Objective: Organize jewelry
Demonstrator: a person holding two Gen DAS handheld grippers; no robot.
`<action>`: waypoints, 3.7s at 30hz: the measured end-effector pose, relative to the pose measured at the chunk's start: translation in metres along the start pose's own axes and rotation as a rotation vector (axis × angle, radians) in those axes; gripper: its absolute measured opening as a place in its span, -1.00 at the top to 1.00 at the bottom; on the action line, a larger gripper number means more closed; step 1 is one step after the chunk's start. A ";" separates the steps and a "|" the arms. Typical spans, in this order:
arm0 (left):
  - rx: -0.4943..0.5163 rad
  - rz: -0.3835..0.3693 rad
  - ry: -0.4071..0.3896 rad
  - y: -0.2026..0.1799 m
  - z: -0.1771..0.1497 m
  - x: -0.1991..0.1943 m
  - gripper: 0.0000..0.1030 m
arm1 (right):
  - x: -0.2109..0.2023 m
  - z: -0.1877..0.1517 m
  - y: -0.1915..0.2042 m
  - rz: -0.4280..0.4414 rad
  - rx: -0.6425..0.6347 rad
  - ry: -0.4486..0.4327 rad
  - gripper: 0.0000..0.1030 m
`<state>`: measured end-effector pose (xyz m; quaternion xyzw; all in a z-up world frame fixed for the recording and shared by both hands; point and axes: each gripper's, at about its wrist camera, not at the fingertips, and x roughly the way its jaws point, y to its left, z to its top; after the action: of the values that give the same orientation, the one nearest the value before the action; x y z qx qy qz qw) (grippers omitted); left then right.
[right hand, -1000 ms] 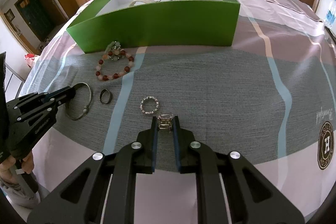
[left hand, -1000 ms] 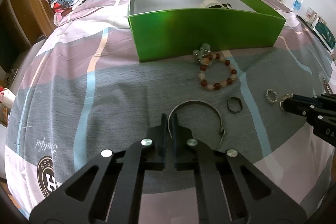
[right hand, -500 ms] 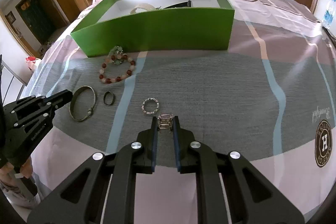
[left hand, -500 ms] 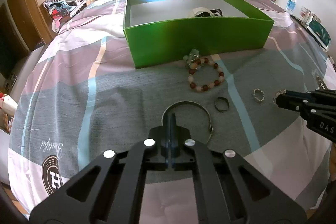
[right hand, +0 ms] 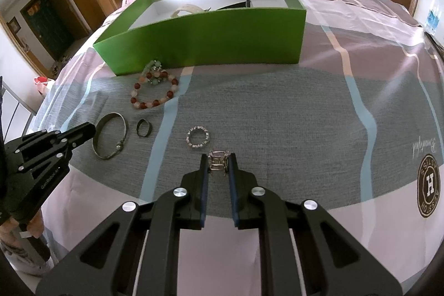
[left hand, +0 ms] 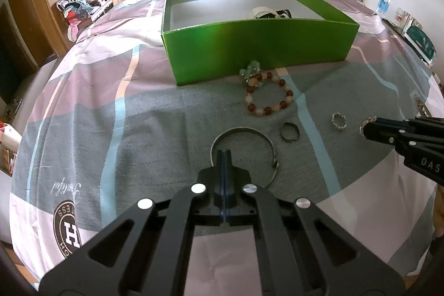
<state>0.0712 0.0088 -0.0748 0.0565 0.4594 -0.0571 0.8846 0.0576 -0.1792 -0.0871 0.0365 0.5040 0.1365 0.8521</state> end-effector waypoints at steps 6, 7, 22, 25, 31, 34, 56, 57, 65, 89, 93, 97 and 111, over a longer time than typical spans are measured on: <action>-0.004 -0.003 0.012 0.000 -0.001 0.004 0.99 | 0.003 -0.002 -0.001 0.004 0.007 0.007 0.73; -0.003 -0.002 0.012 0.000 -0.001 0.003 0.99 | 0.002 -0.002 -0.001 0.005 0.007 0.005 0.73; -0.016 -0.030 -0.028 0.014 0.007 -0.014 0.99 | -0.017 0.007 0.007 -0.004 -0.019 -0.049 0.73; -0.024 -0.046 -0.051 0.022 0.015 -0.024 0.99 | -0.031 0.011 0.011 0.022 -0.029 -0.097 0.73; -0.047 -0.090 -0.098 0.039 0.030 -0.045 0.99 | -0.041 0.022 0.014 0.031 -0.049 -0.115 0.73; -0.046 -0.090 -0.126 0.043 0.037 -0.054 0.99 | -0.053 0.031 0.015 0.050 -0.055 -0.148 0.73; 0.020 -0.087 0.045 0.022 0.007 0.019 0.80 | -0.014 0.011 0.016 0.052 -0.032 -0.052 0.73; 0.020 -0.088 0.051 0.022 0.007 0.020 0.80 | -0.013 0.011 0.016 0.052 -0.031 -0.050 0.73; 0.038 -0.088 0.054 0.017 0.002 0.025 0.69 | -0.009 0.009 0.018 0.061 -0.033 -0.040 0.73; 0.057 -0.046 -0.176 0.031 0.081 -0.057 0.93 | -0.076 0.072 0.025 0.049 -0.125 -0.250 0.73; 0.027 -0.027 -0.182 0.037 0.130 -0.037 0.92 | -0.062 0.119 0.025 0.018 -0.123 -0.282 0.73; 0.015 0.048 -0.129 0.038 0.155 0.007 0.92 | -0.013 0.149 0.010 -0.042 -0.061 -0.216 0.73; 0.047 -0.039 -0.121 0.030 0.114 -0.002 0.11 | -0.032 0.096 0.007 0.055 -0.096 -0.190 0.18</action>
<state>0.1665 0.0213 -0.0066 0.0645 0.4049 -0.0885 0.9078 0.1248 -0.1738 -0.0113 0.0219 0.4125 0.1797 0.8928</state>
